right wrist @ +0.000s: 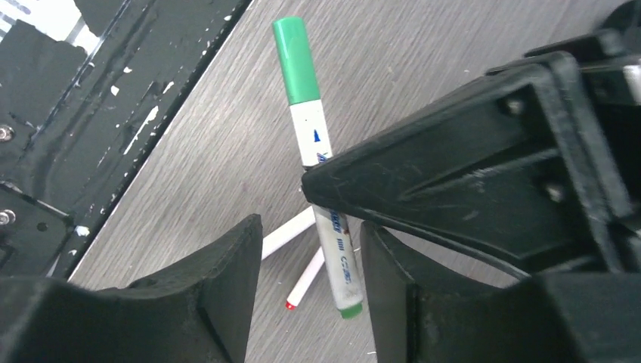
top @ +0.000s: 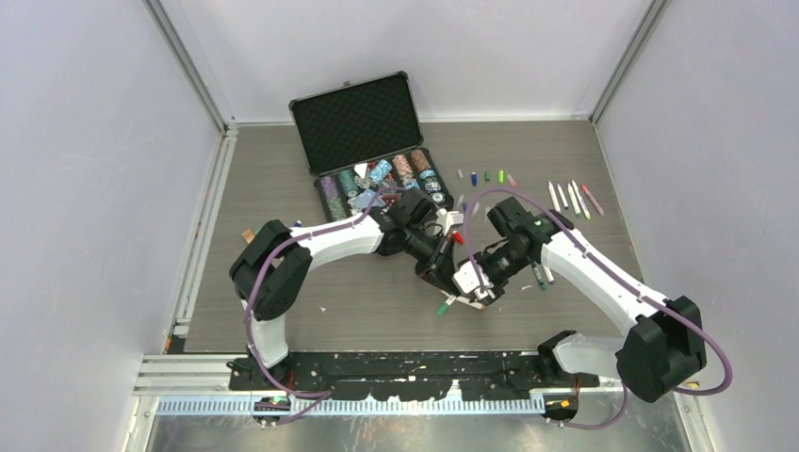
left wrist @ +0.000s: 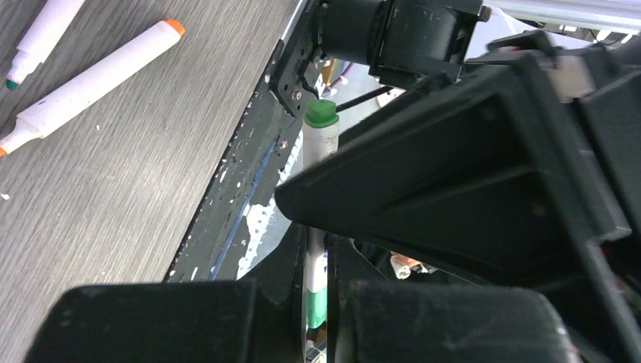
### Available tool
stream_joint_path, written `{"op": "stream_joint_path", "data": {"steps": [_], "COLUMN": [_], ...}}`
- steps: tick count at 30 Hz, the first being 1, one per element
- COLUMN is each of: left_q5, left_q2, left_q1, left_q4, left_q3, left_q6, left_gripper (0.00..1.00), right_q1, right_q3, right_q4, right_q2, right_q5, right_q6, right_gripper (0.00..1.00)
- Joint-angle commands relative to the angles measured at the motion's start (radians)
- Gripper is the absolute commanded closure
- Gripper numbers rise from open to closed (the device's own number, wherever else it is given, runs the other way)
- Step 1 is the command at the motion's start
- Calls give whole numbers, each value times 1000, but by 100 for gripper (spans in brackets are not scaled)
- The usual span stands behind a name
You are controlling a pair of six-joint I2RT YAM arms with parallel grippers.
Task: Open the pen caps
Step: Open the pen cap from the pen.
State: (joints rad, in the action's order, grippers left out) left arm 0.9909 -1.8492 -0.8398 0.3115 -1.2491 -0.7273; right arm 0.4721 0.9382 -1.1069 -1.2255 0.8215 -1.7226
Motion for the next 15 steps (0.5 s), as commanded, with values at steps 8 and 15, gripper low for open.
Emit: {"op": "stream_joint_path", "data": {"steps": [8,15], "left_q5": [48,-8], "left_q2": [-4,42], "left_q1": [-16,-16], "left_q4": [-63,-72], "left_q3": [-30,-20], "left_q6": [-36,-49], "left_gripper": [100,78], "right_q1": [36,36], "right_q3": [-33,-41], "right_q4": [79,61], "right_q2": [-14,23], "right_q5": [-57,-47], "right_q6": [45,28], "right_gripper": [88,100]}}
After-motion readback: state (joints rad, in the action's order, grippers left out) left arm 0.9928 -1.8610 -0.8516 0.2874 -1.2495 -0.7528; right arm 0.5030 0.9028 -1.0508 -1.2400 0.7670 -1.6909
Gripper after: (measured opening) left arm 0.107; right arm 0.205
